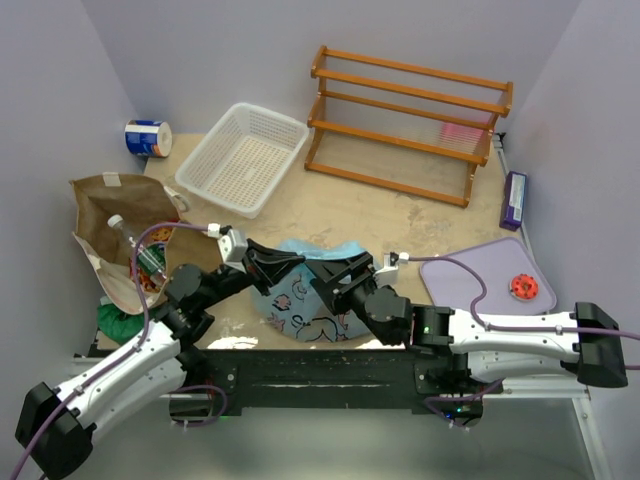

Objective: Place the mixed food into the grocery bags and tie them

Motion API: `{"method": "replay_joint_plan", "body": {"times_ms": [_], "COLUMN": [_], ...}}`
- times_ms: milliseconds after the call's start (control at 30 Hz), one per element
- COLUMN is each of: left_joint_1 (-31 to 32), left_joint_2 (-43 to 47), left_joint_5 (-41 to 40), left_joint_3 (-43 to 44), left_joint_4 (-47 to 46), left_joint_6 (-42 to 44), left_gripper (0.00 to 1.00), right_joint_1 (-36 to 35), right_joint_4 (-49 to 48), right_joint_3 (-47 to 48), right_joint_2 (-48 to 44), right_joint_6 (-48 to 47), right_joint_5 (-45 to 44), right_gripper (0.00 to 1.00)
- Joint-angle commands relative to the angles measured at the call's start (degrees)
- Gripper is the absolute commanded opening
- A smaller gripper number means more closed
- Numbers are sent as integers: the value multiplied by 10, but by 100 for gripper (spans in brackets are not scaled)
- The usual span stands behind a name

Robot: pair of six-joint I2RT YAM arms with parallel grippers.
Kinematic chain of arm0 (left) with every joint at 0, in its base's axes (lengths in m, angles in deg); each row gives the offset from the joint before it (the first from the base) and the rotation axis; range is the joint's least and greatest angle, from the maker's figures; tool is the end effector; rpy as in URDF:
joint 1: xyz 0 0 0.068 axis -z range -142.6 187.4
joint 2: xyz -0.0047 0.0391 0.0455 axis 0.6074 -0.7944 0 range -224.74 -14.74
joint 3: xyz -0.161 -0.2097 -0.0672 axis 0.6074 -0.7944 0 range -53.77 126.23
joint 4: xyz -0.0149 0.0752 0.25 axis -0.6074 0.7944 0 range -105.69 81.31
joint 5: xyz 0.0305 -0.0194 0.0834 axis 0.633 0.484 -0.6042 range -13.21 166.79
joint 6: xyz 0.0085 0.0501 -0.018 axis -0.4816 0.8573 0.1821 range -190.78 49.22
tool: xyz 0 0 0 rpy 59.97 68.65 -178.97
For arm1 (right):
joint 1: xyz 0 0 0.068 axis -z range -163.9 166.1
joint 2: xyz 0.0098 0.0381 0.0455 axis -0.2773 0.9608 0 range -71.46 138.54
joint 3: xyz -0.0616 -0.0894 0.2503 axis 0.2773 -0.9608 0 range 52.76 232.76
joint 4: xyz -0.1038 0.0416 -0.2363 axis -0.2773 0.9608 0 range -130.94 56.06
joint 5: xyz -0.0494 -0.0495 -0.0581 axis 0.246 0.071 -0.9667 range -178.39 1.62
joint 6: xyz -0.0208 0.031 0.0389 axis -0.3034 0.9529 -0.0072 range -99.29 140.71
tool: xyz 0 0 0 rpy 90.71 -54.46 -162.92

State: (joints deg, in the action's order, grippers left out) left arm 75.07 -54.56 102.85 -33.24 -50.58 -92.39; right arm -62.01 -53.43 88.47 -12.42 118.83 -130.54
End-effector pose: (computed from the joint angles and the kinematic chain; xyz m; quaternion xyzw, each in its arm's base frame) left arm 0.1253 -0.1165 0.2868 0.2601 0.5581 -0.5022 0.6071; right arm 0.0711 0.2215 0.2790 0.3506 0.6684 0.5851 0.2966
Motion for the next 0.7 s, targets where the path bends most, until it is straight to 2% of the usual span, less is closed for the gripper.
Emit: {"method": "replay_joint_plan", "body": {"times_ms": [0,267,667], "left_joint_1": [5,12,21], "left_joint_2": [13,11,-1], "left_joint_5": [-9,8,41], "left_joint_3": [-15,-26,-32], "left_joint_4": [-53,-84,-112], "left_joint_6": [-19,-28,-30], "left_gripper": [0,0,0], "right_joint_1": [-4,-4,-3], "right_joint_4": [-47,-41,-10], "right_joint_3": [-19,-21,-20], "right_joint_2": [4,3,35], "right_joint_6": [35,58,107], "right_joint_5": [-90,-130,-116], "right_gripper": [73,71,61]}}
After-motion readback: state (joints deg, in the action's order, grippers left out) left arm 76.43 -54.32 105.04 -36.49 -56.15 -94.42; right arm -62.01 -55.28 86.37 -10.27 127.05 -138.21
